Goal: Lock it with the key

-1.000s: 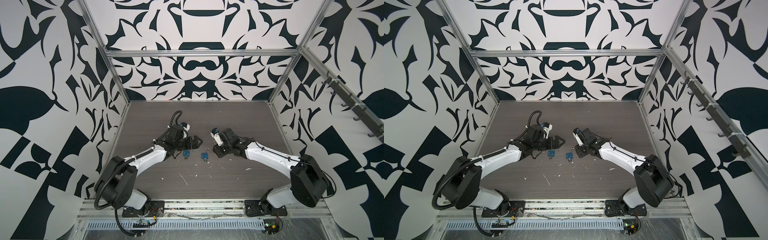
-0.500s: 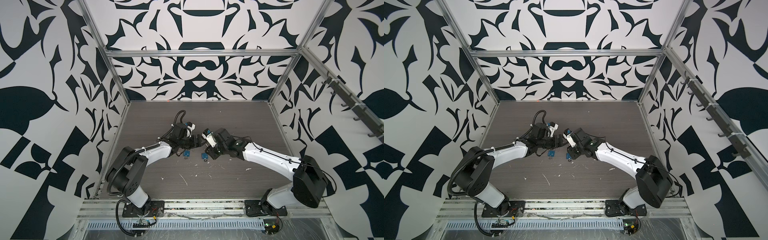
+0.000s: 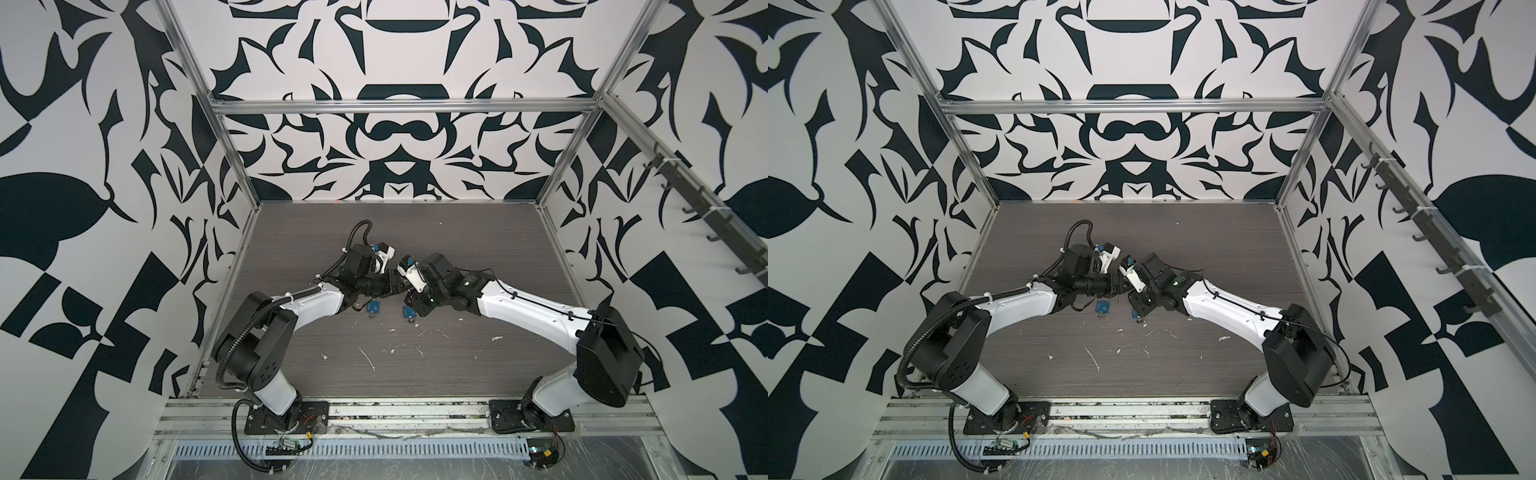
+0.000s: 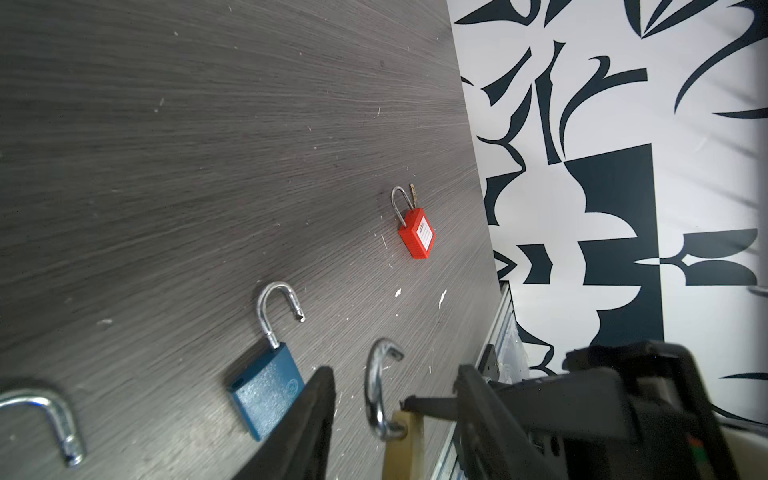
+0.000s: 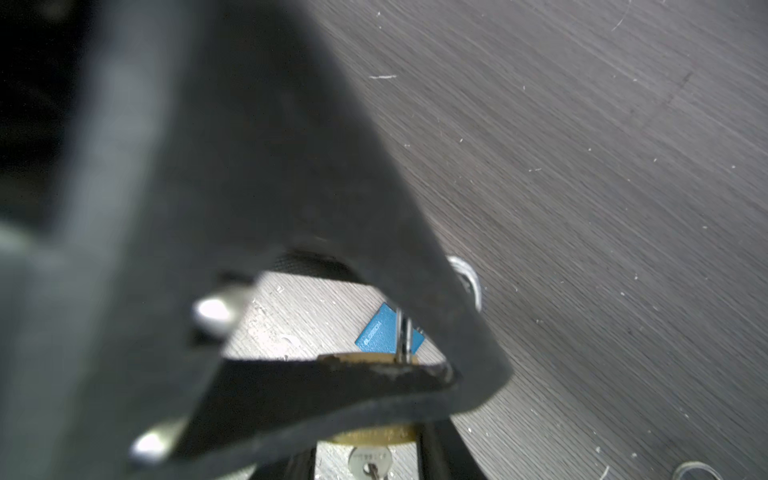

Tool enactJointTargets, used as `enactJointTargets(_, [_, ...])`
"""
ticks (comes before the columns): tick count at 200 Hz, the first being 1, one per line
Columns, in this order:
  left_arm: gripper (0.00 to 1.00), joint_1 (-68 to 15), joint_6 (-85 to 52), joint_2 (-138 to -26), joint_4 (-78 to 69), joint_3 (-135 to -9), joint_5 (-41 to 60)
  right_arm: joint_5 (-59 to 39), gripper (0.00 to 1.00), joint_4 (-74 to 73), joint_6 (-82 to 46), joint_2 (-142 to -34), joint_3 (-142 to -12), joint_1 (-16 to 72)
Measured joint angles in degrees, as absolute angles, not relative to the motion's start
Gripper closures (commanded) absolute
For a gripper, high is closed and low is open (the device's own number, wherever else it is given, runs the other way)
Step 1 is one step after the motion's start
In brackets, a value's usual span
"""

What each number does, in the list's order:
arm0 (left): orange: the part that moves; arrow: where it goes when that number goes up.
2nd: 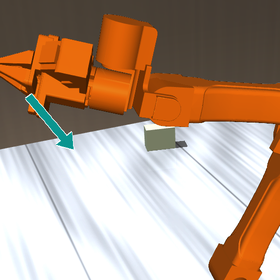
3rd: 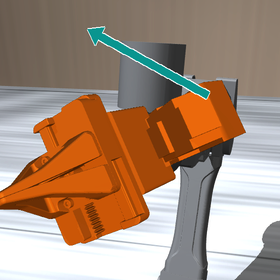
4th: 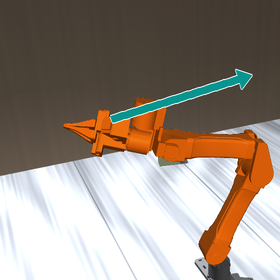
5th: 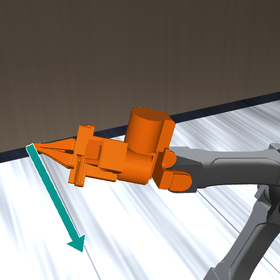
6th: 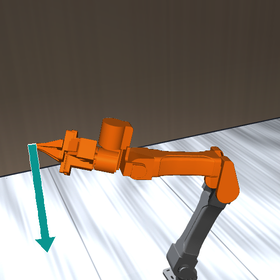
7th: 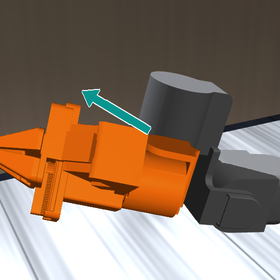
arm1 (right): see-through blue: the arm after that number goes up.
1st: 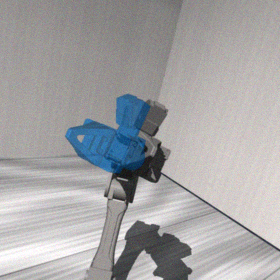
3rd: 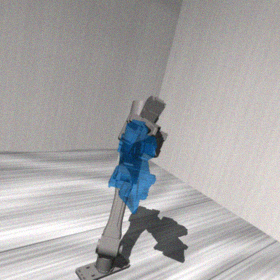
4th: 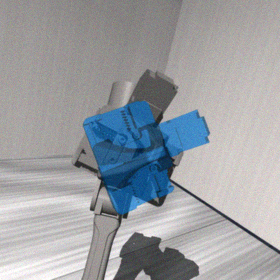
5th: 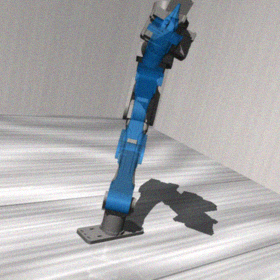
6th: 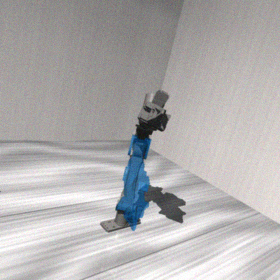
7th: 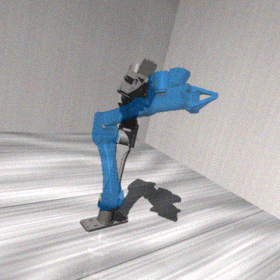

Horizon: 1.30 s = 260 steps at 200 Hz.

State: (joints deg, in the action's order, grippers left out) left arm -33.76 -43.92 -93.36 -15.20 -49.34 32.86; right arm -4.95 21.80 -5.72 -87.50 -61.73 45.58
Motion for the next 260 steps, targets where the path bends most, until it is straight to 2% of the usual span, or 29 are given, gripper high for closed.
enactJointTargets(52, [0.70, -33.8, -43.9, -94.3, -15.2, -50.1, 33.3, -5.0, 0.84, 22.4, -5.6, -87.5, -61.9, 46.4])
enactJointTargets(106, [0.90, -33.8, -43.8, -94.4, -14.3, -50.7, 32.9, -4.8, 0.84, 22.4, -5.6, -87.5, -61.9, 47.0])
enactJointTargets(126, [1.00, -33.7, -44.4, -94.4, -14.8, -50.9, 33.7, -4.6, 0.84, 22.3, -6.0, -87.4, -61.9, 47.0])
enactJointTargets(158, [1.00, -33.7, -44.6, -94.4, -15.1, -51.1, 33.6, -3.8, 0.81, 21.9, -6.1, -87.4, -61.8, 47.0])
enactJointTargets(197, [1.00, -32.9, -47.8, -93.9, -21.3, -48.0, 32.9, -2.4, 0.45, 21.0, -7.9, -87.4, -61.7, 47.0])
enactJointTargets(204, [1.00, -32.6, -49.0, -93.6, -23.1, -46.4, 32.8, -1.9, 0.41, 20.8, -8.5, -87.1, -61.7, 47.0])
enactJointTargets(231, [1.00, -30.9, -51.6, -90.7, -24.8, -41.9, 30.5, -1.1, 0.38, 19.9, -11.1, -82.7, -61.6, 46.9])
enactJointTargets(260, [1.00, -30.3, -51.9, -85.0, -24.3, -41.6, 27.8, -2.7, 0.43, 17.8, -17.3, -75.7, -61.6, 46.0])
